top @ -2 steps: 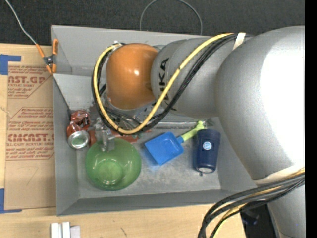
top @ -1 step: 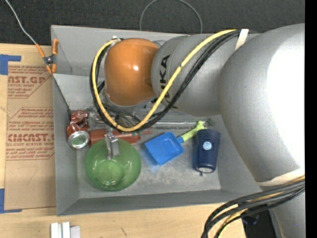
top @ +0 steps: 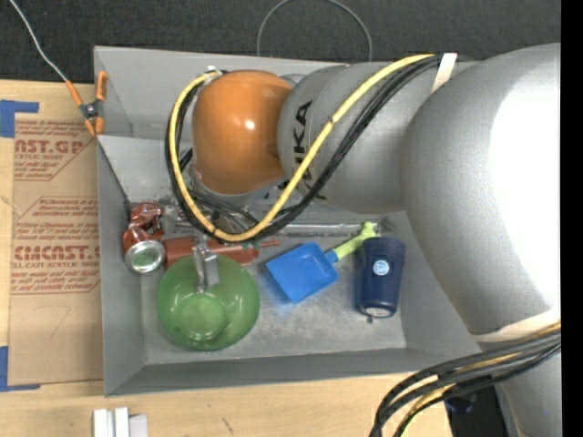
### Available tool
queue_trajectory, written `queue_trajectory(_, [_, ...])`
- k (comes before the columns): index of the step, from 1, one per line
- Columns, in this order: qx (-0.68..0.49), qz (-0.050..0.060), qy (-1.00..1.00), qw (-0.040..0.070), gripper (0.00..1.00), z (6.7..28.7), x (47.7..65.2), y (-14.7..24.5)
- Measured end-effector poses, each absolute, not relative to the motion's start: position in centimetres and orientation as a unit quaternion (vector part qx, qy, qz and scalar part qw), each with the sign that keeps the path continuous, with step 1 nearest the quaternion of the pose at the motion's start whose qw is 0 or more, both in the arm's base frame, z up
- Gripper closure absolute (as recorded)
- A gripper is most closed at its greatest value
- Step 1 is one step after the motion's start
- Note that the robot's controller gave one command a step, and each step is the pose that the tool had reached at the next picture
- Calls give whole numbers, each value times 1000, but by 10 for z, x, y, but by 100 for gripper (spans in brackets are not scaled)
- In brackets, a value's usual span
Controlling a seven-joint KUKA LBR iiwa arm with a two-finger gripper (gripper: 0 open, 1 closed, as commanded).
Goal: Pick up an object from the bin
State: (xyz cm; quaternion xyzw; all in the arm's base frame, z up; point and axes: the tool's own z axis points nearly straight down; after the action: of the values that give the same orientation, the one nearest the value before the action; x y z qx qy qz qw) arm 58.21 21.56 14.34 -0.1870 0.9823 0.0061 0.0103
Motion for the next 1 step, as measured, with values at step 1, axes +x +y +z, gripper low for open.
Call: queue_trajectory(1, [-245,5,969,12,0,115,587,186])
